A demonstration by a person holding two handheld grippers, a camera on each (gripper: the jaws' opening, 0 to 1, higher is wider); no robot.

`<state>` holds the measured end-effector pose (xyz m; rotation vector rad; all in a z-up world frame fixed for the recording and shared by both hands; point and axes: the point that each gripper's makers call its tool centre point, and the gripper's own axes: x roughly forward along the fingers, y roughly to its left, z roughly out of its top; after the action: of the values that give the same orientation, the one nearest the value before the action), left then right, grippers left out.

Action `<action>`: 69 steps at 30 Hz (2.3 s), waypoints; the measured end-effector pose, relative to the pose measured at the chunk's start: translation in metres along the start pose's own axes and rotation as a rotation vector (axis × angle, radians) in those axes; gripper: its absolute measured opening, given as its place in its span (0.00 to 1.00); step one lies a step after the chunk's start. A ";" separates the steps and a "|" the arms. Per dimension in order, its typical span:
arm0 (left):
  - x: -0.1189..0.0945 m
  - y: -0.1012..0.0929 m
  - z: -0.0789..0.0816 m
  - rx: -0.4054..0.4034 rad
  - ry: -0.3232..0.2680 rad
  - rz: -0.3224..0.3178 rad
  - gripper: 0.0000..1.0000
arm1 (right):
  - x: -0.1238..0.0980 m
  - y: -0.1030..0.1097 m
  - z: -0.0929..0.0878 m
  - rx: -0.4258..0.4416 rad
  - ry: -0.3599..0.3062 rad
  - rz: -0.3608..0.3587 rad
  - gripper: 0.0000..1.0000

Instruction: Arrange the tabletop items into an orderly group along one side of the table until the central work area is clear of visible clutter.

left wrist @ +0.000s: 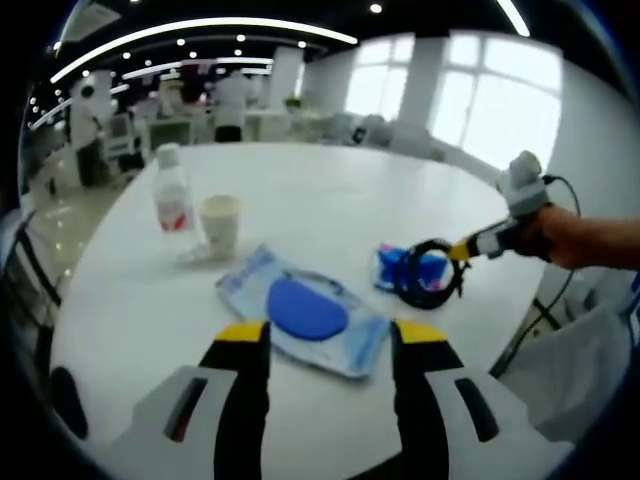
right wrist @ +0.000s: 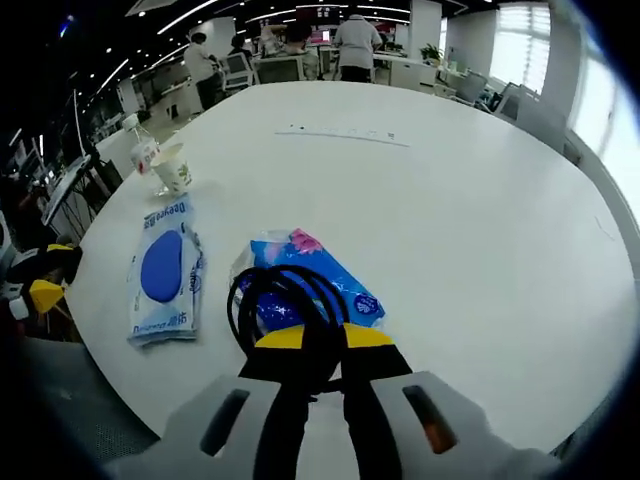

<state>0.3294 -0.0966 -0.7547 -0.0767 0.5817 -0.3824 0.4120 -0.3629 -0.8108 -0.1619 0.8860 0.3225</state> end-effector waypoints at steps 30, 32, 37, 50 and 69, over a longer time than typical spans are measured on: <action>0.001 -0.001 -0.004 0.009 0.027 -0.013 0.46 | -0.011 0.012 0.011 -0.037 -0.073 0.032 0.43; 0.001 0.002 -0.003 0.006 0.026 -0.012 0.46 | -0.012 0.019 0.009 -0.039 -0.071 0.044 0.43; 0.004 0.013 -0.001 0.003 0.026 0.000 0.46 | -0.016 0.047 0.010 -0.010 -0.093 0.100 0.43; 0.022 0.038 0.020 0.082 0.021 -0.007 0.50 | -0.015 0.103 -0.017 -0.011 -0.046 0.181 0.37; 0.079 0.094 0.013 0.196 0.136 -0.023 0.49 | 0.006 0.165 -0.030 -0.054 0.043 0.253 0.31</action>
<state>0.4281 -0.0388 -0.8017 0.1317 0.6747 -0.4677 0.3376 -0.2145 -0.8353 -0.1062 0.9430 0.5809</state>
